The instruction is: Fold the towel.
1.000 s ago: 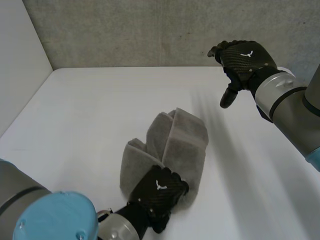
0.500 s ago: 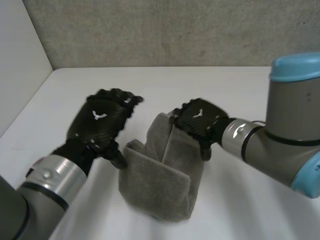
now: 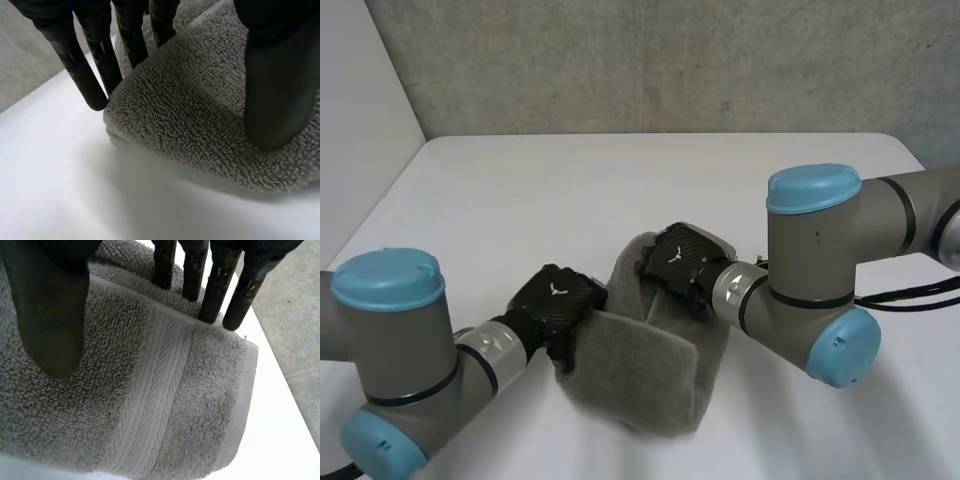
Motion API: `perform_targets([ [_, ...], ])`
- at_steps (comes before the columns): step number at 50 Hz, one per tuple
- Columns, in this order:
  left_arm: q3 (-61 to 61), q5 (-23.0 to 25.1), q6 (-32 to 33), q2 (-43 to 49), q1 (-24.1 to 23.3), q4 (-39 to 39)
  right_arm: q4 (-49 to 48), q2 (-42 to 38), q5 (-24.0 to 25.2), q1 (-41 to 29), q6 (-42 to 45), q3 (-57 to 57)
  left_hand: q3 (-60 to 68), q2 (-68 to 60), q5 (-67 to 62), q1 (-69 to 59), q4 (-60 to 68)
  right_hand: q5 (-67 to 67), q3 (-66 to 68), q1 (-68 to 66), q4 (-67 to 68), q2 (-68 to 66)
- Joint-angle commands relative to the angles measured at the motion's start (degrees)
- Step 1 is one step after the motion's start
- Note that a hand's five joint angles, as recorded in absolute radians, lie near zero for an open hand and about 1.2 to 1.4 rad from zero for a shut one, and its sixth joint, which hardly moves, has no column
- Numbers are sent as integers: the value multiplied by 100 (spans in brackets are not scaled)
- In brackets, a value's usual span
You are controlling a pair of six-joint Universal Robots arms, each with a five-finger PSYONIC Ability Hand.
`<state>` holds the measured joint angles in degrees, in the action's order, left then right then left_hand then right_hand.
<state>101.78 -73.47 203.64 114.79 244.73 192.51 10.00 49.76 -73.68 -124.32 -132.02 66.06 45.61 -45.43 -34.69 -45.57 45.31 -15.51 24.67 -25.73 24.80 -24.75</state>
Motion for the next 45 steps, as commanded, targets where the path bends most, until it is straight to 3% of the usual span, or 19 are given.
perform_targets([
  [1,-273,-54,0,237,-4,15,-59,-98,12,5,133,-6,1977,-1995,-2070,-1982,2008,-1896,1980,-1875,1967,-1973],
  [2,-334,-62,0,228,4,23,-77,-98,12,13,133,-14,2777,-2795,-2869,-2781,2807,-3071,3155,-3050,3142,-3148],
  [3,-335,-63,0,228,4,23,-77,-98,12,13,133,-14,2785,-2803,-2877,-2789,2815,-3083,3167,-3061,3154,-3159],
  [4,-404,-71,-26,211,4,41,-120,-89,12,31,133,-23,3432,-3450,-3524,-3437,3462,-4316,4400,-4294,4386,-4392],
  [5,-483,-71,-35,193,13,58,-121,-89,12,31,133,-23,3439,-3456,-3531,-3443,3469,-4328,4412,-4306,4399,-4404],
  [6,-484,-71,-35,193,13,59,-173,-81,21,40,133,-58,3439,-3457,-3531,-3443,3469,-5438,5522,-5416,5509,-5514],
  [14,-1442,-326,-106,131,13,138,-376,-89,29,66,80,-951,3439,-3457,-3531,-3443,3469,-5449,5533,-5427,5520,-5525],
  [21,-3346,-1352,-877,88,-57,120,-384,-98,-58,207,-192,-2783,3439,-3457,-3531,-3443,3469,-5449,5533,-5427,5520,-5525],
  [22,-3349,-1355,-879,87,-57,120,-402,-81,-111,268,-427,-3192,3439,-3457,-3531,-3443,3469,-5449,5533,-5427,5520,-5525],
  [26,-4217,-2239,-1650,-184,-4,312,-1058,94,-496,496,-1489,-4099,3439,-3457,-3531,-3443,3469,-5449,5533,-5427,5520,-5525],
  [27,-4359,-2590,-1905,-324,4,548,-1061,95,-498,497,-1493,-4101,3439,-3457,-3531,-3443,3469,-5449,5533,-5427,5520,-5525],
  [32,-4212,-3199,-2302,-685,-4,1112,-1668,552,-682,840,-2530,-4242,3439,-3457,-3531,-3443,3469,-5449,5533,-5427,5520,-5525],
  [39,-3106,-3069,-2312,-1019,-31,1201,-502,175,125,936,-2514,-4014,3439,-3457,-3531,-3443,3469,-5449,5533,-5427,5520,-5525],
  [45,-1736,-2577,-2312,-1117,-75,1254,195,-10,179,910,-2039,-3427,3439,-3457,-3531,-3443,3469,-5449,5533,-5427,5520,-5525],
])
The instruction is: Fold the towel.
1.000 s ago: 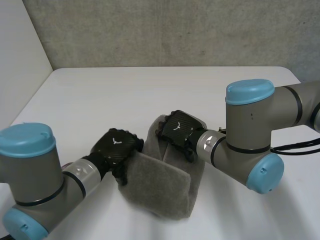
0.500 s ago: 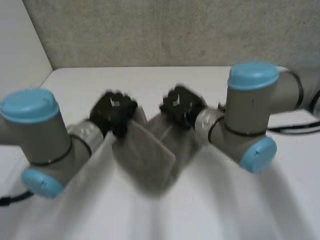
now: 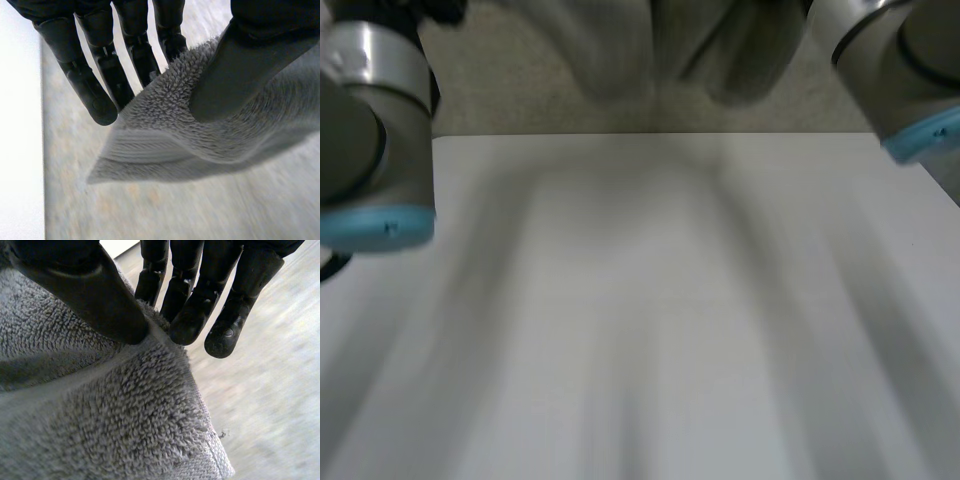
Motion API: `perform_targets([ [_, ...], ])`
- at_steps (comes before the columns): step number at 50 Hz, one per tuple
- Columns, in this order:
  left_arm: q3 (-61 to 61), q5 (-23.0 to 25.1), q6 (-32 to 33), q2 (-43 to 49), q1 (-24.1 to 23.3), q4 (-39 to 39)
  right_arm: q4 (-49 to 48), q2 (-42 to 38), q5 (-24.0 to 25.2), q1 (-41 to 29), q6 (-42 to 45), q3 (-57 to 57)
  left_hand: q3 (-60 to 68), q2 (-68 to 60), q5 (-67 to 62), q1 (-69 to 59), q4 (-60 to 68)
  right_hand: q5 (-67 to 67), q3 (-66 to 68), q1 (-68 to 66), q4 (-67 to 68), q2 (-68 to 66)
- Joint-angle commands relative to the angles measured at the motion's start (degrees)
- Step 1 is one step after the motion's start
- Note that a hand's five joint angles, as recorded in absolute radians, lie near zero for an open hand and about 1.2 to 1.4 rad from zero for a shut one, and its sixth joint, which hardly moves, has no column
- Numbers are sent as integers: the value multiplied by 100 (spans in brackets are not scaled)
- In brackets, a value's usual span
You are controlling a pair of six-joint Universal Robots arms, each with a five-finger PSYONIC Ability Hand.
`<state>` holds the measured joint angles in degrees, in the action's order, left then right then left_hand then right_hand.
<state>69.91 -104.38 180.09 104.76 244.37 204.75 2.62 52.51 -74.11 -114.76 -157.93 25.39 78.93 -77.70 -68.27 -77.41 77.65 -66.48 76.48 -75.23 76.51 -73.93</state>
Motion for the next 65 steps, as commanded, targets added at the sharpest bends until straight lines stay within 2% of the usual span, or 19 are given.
perform_targets([
  [1,1455,515,44,-114,-39,30,934,-286,221,-46,553,642,107,-230,-173,-259,235,-352,352,-477,349,-607],
  [3,2085,716,44,-88,-39,83,1004,-286,256,-55,606,950,107,-230,-173,-259,235,-352,352,-477,349,-607],
  [5,2366,778,53,-53,-21,126,1004,-303,239,-46,614,1623,107,-230,-173,-259,235,-352,352,-477,349,-607],
  [9,3158,866,62,79,40,302,1039,-444,239,-46,685,2233,107,-230,-173,-259,235,-307,308,-432,304,-562],
  [10,3160,866,62,80,40,303,1048,-548,221,-46,763,2459,107,-230,-173,-259,235,1874,-1874,1749,-1877,1619],
  [11,3343,875,62,184,58,329,1048,-549,221,-46,764,2462,107,-230,-173,-259,235,1896,-1895,1771,-1899,1641],
  [12,3344,875,62,185,58,329,1057,-619,195,-38,895,2653,107,-230,-173,-259,235,4727,-4727,4602,-4730,4472],
  [13,3492,875,62,263,67,355,1057,-628,125,-11,1018,2820,107,-230,-173,-259,235,6648,-6648,6523,-6651,6393],
  [18,3758,875,62,343,172,347,1048,-436,-121,59,1116,3181,107,-230,-173,-259,235,6648,-6648,6523,-6651,6393],
  [24,3933,884,53,282,216,355,986,91,-130,86,1107,3603,107,-230,-173,-259,235,6648,-6648,6523,-6651,6393],
  [33,4144,884,53,159,198,443,1039,277,-245,68,1159,4000,107,-230,-173,-259,235,6590,-6589,6464,-6593,6334],
  [38,4215,884,53,132,198,558,1022,189,-438,94,1195,4053,107,-230,-173,-259,235,6152,-6151,6027,-6155,5897],
  [43,4232,884,53,132,207,619,1039,-118,-833,94,1422,3842,107,-230,-173,-259,235,5833,-5833,5708,-5836,5578],
  [51,4241,884,53,141,216,619,1039,-478,-974,279,1810,3675,107,-230,-173,-259,235,5917,-5916,5791,-5920,5661],
  [58,4267,884,53,159,216,707,1048,-681,-983,305,1801,3508,107,-230,-173,-259,235,5816,-5816,5691,-5819,5561],
  [60,4267,884,53,176,216,707,1048,-664,-983,323,1792,3508,107,-230,-173,-259,235,5681,-5680,5556,-5684,5426],
  [62,4267,884,53,185,225,707,1057,-620,-983,384,1792,3508,107,-230,-173,-259,235,4310,-4310,4185,-4313,4055],
  [65,4267,884,53,203,225,707,1057,-593,-983,402,1784,3516,107,-230,-173,-259,235,3696,-3696,3571,-3699,3441],
])
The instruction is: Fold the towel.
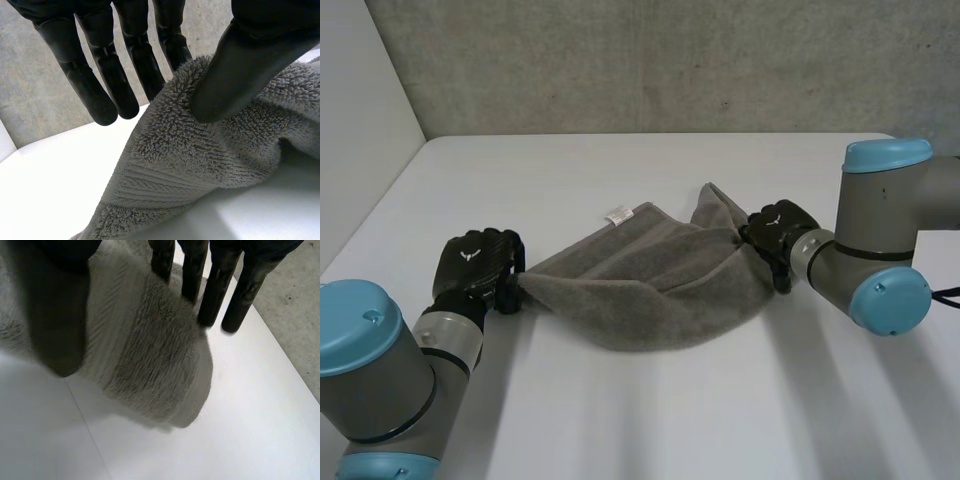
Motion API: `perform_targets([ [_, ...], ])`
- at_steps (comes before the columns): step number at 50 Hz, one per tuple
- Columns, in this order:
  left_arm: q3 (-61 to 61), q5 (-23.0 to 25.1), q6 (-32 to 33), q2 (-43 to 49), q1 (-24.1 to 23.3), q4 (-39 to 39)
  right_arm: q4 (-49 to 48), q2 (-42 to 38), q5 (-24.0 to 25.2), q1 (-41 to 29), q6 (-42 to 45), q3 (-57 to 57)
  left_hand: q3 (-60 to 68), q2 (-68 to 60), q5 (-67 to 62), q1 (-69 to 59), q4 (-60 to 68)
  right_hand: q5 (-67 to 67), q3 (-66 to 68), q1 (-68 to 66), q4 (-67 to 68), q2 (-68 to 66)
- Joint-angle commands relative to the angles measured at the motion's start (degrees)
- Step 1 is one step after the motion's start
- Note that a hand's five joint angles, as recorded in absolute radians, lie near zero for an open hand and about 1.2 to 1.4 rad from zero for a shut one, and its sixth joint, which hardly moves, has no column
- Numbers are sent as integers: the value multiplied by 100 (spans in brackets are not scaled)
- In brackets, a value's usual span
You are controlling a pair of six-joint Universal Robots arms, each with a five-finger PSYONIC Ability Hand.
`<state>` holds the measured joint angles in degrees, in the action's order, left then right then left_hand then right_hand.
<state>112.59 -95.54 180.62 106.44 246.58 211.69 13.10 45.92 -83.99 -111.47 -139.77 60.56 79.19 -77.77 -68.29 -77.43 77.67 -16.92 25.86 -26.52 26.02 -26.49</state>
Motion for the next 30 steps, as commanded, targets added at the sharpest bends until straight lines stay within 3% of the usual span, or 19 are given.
perform_targets([
  [1,-17,0,0,43,13,21,8,101,14,99,-50,17,81,-223,-171,-257,233,-1593,1699,-1633,1683,-1636],
  [6,-35,0,0,70,22,21,-1,215,59,152,-85,123,81,-223,-171,-257,233,-2993,3099,-3033,3082,-3036],
  [10,-52,0,9,70,40,21,-9,338,120,169,-94,333,81,-223,-171,-257,233,-5086,5192,-5126,5176,-5130],
  [16,-132,44,70,61,40,-5,-62,654,409,161,-77,466,81,-223,-171,-257,233,-5308,5414,-5348,5398,-5351],
  [22,-993,378,879,351,48,39,-247,734,1078,117,2,-79,81,-223,-171,-257,233,-5308,5414,-5348,5398,-5351],
  [26,-2569,387,1711,684,110,12,-1349,769,1114,99,-190,-1481,81,-223,-171,-257,233,-5308,5414,-5348,5398,-5351],
  [27,-2575,387,1714,685,110,12,-1354,769,1113,99,-191,-1486,81,-223,-171,-257,233,-5308,5414,-5348,5398,-5351],
  [29,-3721,387,1915,729,145,38,-2709,874,929,116,-733,-2028,81,-223,-171,-257,233,-5308,5414,-5348,5398,-5351],
  [30,-3726,387,1916,729,145,39,-2716,874,929,117,-736,-2031,81,-223,-171,-257,233,-5308,5414,-5348,5398,-5351],
])
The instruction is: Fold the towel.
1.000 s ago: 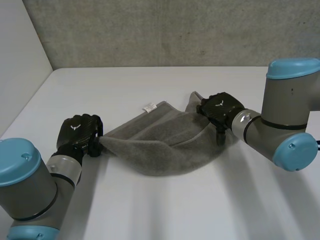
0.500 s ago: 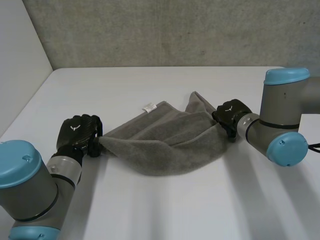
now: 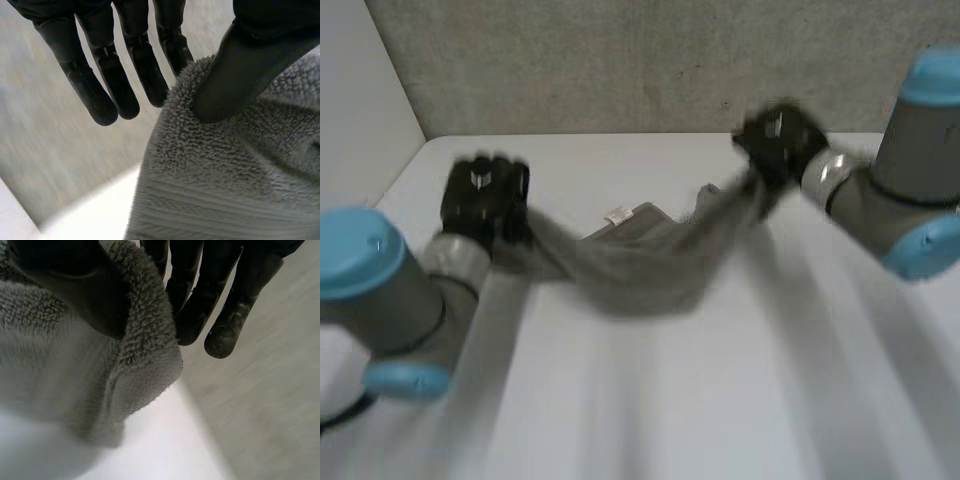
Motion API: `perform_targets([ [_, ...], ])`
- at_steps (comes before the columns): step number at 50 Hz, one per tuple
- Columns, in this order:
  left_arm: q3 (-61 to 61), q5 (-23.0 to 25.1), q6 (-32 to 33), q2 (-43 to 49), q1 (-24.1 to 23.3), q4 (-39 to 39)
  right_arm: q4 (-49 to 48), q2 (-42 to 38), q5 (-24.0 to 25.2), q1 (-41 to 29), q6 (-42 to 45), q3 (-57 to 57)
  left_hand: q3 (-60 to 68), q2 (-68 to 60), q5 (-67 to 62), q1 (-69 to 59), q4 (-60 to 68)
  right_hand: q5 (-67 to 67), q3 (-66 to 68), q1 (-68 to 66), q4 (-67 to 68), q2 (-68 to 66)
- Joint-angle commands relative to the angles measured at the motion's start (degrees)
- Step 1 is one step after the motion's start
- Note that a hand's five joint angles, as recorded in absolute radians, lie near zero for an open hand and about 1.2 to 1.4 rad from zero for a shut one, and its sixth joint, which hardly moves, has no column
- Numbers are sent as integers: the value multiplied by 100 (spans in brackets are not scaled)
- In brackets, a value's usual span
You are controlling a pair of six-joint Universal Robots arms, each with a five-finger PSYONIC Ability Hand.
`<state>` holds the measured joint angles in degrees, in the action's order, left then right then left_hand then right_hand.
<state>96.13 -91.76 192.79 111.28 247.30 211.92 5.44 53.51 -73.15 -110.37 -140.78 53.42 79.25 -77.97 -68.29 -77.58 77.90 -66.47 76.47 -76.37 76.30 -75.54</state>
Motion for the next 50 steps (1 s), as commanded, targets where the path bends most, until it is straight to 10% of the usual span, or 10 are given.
perform_targets([
  [1,-2603,1,663,245,90,86,-2682,264,-181,50,-1044,-1317,75,-203,-171,-242,210,-353,353,-363,370,-446],
  [5,-3434,-219,505,201,161,561,-4276,739,-339,235,-2126,-1238,75,-203,-171,-242,210,-353,353,-363,370,-446],
  [14,-3909,-764,294,166,345,1396,-3287,661,-199,262,-2190,-1255,75,-203,-171,-242,210,-353,353,-363,370,-446],
  [32,1467,764,346,-545,1197,1572,-2478,819,908,315,-1287,2555,75,-203,-171,-242,210,-353,353,-363,370,-446],
  [50,2542,871,557,-625,1277,1598,-2566,1936,223,1070,-872,4985,75,-203,-171,-242,210,-353,353,-363,370,-446],
])
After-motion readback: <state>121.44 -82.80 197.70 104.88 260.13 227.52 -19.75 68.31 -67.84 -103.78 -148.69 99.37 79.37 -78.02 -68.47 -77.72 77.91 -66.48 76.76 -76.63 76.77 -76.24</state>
